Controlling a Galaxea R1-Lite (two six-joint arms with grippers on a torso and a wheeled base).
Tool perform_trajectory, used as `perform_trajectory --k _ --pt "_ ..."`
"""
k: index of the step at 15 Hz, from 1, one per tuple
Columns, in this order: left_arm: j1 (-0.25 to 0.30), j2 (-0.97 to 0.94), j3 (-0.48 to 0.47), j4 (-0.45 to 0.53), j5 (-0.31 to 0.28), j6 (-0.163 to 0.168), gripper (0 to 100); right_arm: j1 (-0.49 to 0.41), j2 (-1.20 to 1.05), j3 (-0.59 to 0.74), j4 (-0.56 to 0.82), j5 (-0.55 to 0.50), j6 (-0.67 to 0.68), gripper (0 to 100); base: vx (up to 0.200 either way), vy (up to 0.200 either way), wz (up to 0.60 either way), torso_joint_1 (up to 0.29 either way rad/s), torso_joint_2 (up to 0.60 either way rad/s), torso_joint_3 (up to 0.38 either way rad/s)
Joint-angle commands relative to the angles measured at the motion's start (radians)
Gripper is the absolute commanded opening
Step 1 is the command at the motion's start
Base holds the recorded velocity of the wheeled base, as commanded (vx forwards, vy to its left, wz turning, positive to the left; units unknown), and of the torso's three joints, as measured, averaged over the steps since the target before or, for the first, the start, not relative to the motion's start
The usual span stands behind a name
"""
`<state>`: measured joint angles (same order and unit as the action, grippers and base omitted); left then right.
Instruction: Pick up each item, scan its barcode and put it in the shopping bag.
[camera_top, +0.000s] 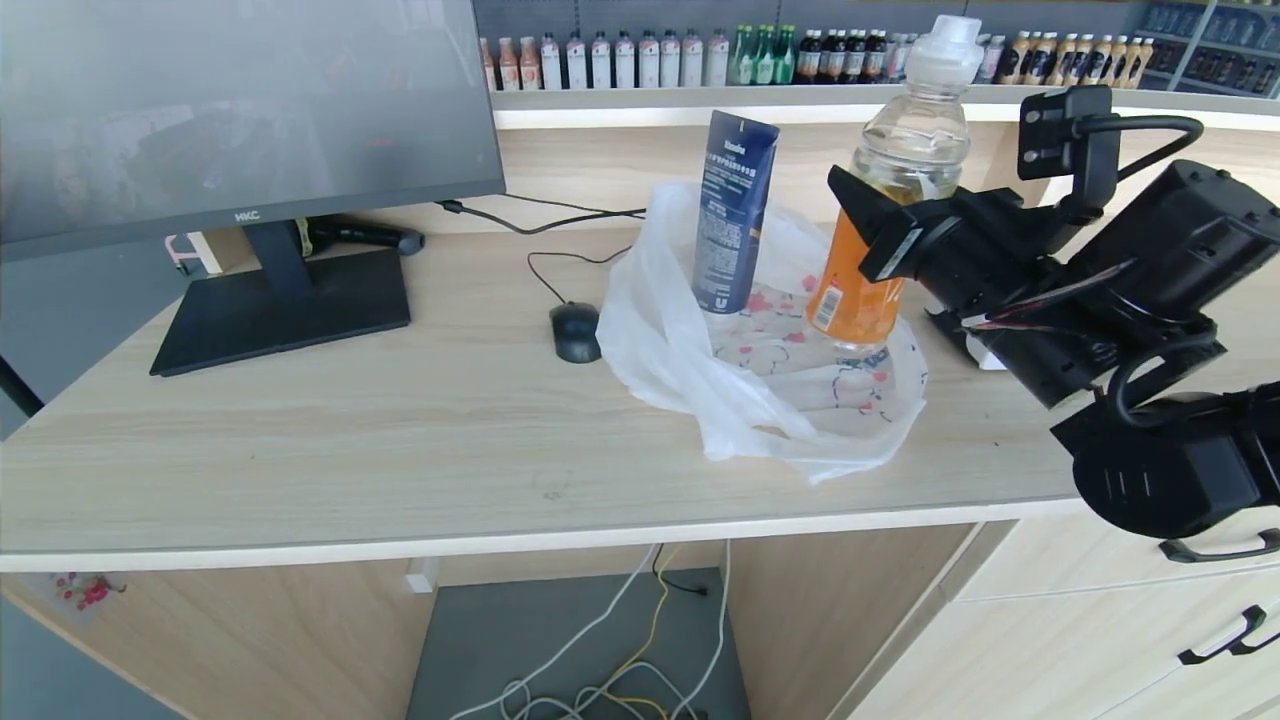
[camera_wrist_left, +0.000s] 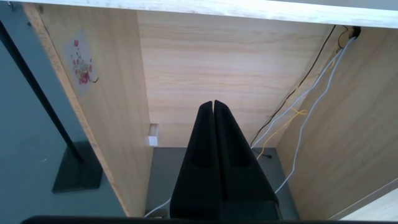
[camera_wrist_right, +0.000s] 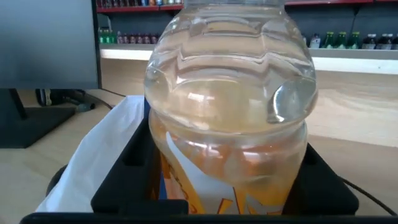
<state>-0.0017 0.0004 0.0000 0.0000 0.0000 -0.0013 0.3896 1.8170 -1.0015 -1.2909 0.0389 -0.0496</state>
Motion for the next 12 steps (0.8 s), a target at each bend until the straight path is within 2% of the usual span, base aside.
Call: perform_trajectory --k 1,7,12 --pt "0.0 0.0 0.0 0.0 0.0 0.0 0 -0.024 0.068 -0.065 0.005 0.002 0.0 0 0.0 0.0 0.0 0.0 0.0 0.0" --pt "0.0 0.0 0.0 0.0 0.0 0.0 0 -0.038 0.163 -0.206 0.021 0.013 0.054 0 0.0 0.0 0.0 0.0 0.0 0.0" --pt "0.0 0.0 0.0 0.0 0.0 0.0 0 -0.046 0.209 -0.223 0.019 0.013 0.056 0 0.0 0.0 0.0 0.0 0.0 0.0"
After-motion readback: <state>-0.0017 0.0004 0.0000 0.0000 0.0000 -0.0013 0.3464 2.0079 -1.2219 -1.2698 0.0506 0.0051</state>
